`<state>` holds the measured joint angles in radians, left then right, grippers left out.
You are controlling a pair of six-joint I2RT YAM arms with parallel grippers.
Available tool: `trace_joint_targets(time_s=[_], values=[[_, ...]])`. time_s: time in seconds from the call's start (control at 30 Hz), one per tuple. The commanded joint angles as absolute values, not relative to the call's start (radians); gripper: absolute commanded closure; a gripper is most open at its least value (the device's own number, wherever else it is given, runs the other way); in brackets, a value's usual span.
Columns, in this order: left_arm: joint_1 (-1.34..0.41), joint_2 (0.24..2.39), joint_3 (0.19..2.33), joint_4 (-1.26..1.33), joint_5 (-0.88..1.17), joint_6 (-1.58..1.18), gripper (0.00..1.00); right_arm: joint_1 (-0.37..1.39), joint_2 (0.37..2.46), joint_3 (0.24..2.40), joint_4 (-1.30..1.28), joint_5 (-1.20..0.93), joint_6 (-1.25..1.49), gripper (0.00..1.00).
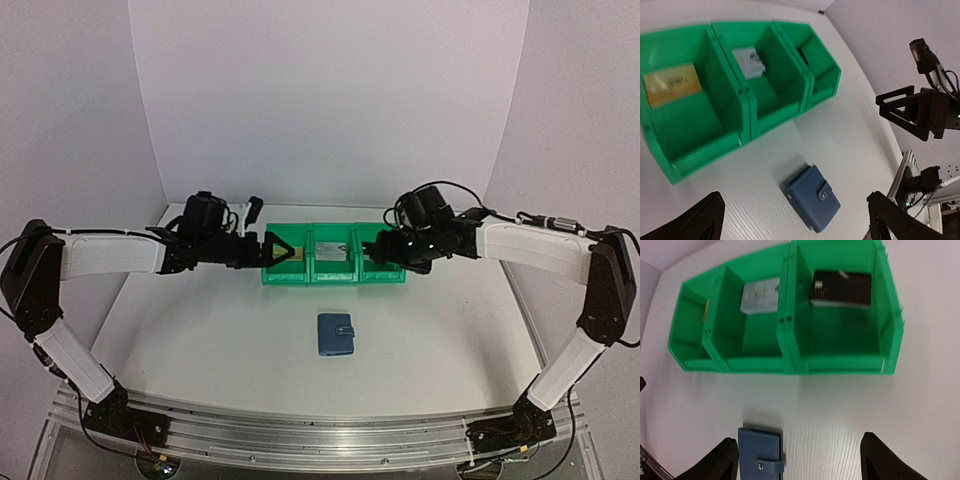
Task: Take the credit cards out of the card holder
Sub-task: Open the card holder at the center of the board.
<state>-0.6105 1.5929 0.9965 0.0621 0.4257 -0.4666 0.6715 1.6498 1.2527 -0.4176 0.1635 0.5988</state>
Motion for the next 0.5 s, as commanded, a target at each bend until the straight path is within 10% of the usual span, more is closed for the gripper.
trace_joint_targets(time_s=[0.0,0.47], values=[[-0.655,1.705,1.039,-0.077,0.498,-0.630,0.01,0.811,1.761,1.347,-0.721,0.242,0.765,0.26],[-0.713,1.985,1.177,-0.079,0.665,-0.698,0.25,0.953,2.048,1.521,-0.700,0.142,0.809,0.47]])
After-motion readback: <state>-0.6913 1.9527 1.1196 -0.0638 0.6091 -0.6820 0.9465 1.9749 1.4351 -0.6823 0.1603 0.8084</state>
